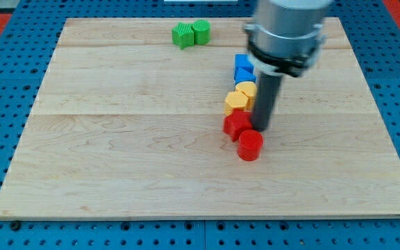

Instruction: Move the red star slightly to the top

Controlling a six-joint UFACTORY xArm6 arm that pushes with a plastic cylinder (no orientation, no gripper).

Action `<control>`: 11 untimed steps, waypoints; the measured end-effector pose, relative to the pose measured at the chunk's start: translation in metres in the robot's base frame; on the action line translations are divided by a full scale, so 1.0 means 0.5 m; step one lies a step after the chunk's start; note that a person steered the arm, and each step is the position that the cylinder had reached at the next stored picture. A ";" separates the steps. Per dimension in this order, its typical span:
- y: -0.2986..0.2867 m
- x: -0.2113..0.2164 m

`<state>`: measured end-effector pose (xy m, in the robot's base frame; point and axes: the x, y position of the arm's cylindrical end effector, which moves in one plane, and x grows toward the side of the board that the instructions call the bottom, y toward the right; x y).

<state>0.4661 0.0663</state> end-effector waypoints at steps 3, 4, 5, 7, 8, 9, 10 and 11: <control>-0.042 0.064; -0.121 0.095; -0.169 0.061; -0.184 -0.020; -0.190 0.032; -0.183 0.093; -0.179 0.074; -0.181 0.039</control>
